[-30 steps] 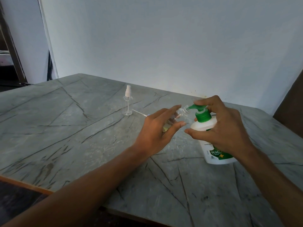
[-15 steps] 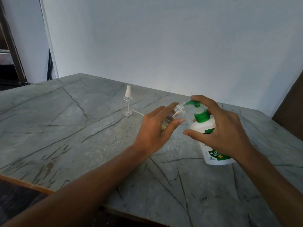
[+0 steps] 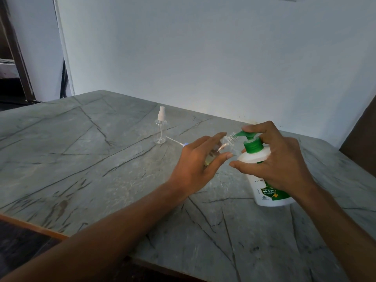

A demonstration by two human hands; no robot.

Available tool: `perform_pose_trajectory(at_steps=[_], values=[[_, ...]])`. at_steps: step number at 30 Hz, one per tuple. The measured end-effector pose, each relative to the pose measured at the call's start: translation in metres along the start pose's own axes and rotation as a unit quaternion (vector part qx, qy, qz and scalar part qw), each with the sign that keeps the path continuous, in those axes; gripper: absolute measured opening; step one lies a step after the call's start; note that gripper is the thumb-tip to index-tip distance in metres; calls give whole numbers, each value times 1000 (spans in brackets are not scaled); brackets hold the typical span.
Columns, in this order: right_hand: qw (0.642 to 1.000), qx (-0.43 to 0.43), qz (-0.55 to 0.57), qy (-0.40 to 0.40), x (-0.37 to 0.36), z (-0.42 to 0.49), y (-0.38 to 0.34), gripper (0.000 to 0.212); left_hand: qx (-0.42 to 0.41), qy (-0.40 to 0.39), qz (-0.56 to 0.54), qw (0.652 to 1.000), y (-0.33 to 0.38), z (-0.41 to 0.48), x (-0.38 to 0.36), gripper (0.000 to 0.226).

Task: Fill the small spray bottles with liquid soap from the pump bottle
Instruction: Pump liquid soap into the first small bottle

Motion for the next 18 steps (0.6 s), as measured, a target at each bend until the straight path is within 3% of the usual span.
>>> perform_pose_trajectory(at_steps=[11, 18], values=[[1000, 10, -15, -14, -4, -1, 0, 89, 15, 19, 1, 1000, -3, 3, 7, 48], [1000, 12, -21, -7, -4, 3, -2, 84, 22, 16, 11, 1000, -3, 3, 8, 48]])
Point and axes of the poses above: each hand's wrist, its own z-axis towards the middle knuckle, its own x-axis out of the back of the hand, y = z × x, the point moved 8 cm from there along z, towards the middle knuckle, and after that the axes turned 15 degrees about -y, right-handed, at the moved point
